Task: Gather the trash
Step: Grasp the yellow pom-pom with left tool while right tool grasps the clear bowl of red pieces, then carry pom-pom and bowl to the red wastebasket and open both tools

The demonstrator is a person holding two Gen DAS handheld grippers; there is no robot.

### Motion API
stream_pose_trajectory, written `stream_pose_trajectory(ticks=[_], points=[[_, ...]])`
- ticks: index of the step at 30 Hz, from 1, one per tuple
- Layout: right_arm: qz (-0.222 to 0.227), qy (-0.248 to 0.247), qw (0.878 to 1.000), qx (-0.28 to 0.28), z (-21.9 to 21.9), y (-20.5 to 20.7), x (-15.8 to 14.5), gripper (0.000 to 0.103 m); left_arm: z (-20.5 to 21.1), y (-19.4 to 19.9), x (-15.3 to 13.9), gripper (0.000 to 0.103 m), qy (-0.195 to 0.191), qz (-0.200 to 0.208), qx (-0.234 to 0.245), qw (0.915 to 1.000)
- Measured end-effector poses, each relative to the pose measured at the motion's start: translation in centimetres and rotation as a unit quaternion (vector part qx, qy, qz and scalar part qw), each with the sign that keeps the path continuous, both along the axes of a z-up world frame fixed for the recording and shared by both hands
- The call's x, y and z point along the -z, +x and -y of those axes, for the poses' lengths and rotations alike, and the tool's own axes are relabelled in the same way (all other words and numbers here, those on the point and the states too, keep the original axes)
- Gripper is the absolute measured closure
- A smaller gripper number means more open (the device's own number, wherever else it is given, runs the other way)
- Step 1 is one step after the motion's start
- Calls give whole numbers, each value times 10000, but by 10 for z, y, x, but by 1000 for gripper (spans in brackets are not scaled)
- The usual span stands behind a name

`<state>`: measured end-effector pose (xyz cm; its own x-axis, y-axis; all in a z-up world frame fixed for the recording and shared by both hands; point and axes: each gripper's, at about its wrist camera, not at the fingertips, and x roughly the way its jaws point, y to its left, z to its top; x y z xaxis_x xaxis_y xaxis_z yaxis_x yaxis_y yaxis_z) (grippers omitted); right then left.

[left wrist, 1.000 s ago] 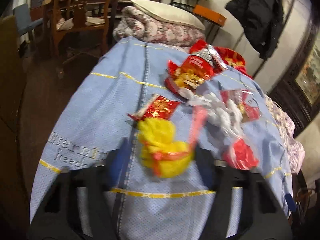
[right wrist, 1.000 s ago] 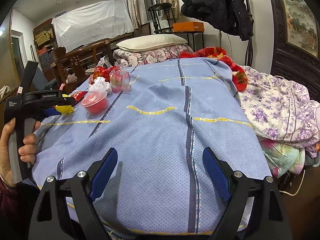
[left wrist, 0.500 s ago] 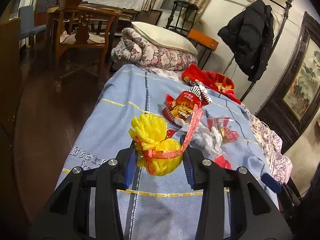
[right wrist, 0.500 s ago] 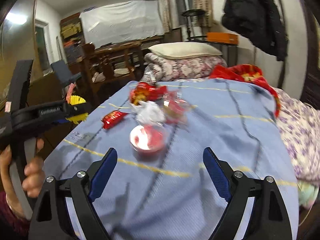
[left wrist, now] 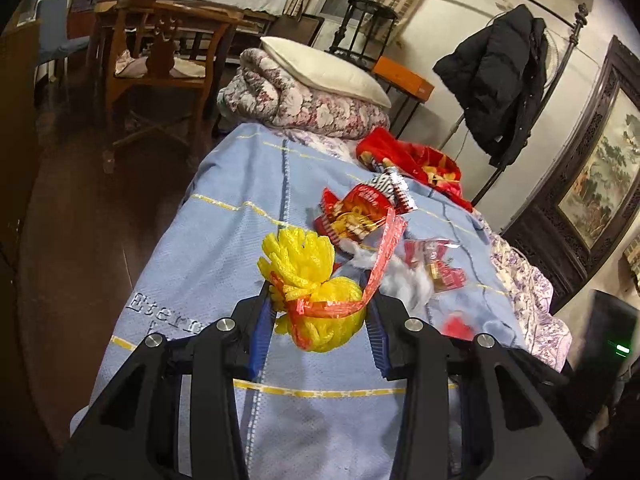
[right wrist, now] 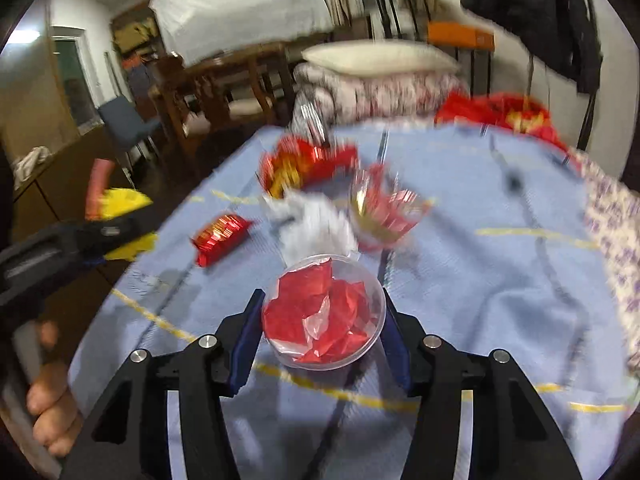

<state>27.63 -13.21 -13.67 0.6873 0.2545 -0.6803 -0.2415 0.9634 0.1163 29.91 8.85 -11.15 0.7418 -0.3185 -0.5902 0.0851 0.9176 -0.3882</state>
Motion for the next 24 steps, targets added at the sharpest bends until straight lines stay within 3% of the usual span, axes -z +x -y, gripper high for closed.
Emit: stream_pose_trajectory(ticks=[8, 11, 16, 24], points=[[589, 68, 9979, 271, 67, -89, -59, 48, 36, -42, -3, 61, 253, 191, 360, 9988], [636, 75, 9970, 427, 96, -112, -67, 48, 53, -69, 1, 61, 143, 127, 615, 9979], [596, 146, 9952, 762, 153, -158, -71, 48, 97, -110, -7, 61, 395, 231, 1029, 9936], [716, 332, 9871, 1391, 243, -234, -66, 48, 206, -156, -22, 61, 610, 267, 2166, 9740]])
